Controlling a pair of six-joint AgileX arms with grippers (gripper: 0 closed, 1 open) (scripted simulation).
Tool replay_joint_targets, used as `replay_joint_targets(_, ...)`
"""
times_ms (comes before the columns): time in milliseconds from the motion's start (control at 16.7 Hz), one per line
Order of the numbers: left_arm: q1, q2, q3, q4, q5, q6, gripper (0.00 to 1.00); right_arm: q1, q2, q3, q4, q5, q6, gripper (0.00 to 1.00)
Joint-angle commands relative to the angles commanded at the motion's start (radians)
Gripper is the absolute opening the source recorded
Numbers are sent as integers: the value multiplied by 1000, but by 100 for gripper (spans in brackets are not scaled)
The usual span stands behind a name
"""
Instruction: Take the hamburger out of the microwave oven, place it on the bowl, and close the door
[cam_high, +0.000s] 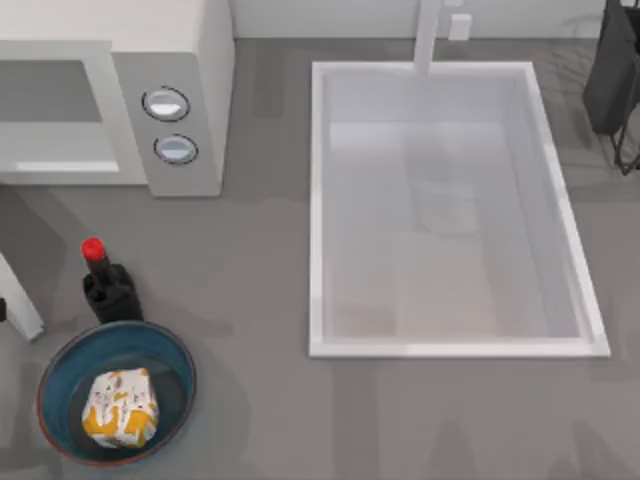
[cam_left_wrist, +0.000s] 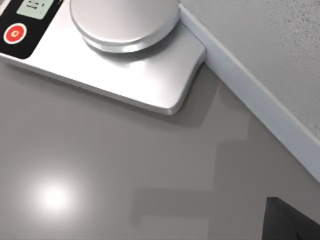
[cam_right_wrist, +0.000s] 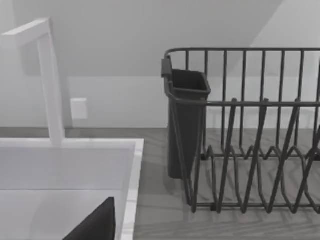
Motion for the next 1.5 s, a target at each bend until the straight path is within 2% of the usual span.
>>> replay_joint_targets(180, -68, -37, -18, -10, -62, -61, 0, 0, 0, 0, 0, 0, 0, 100)
replay_joint_targets(540, -35, -18, -33, -6, -93, -61, 0, 0, 0, 0, 0, 0, 0, 100)
replay_joint_targets(900, -57, 228, 85, 115, -149, -76, 0, 0, 0, 0, 0, 0, 0, 100)
replay_joint_targets(1200, -66, 445, 214, 205, -135, -86, 0, 0, 0, 0, 0, 0, 0, 100)
replay_joint_targets(1500, -81, 491, 243, 221, -119, -88, 0, 0, 0, 0, 0, 0, 0, 100)
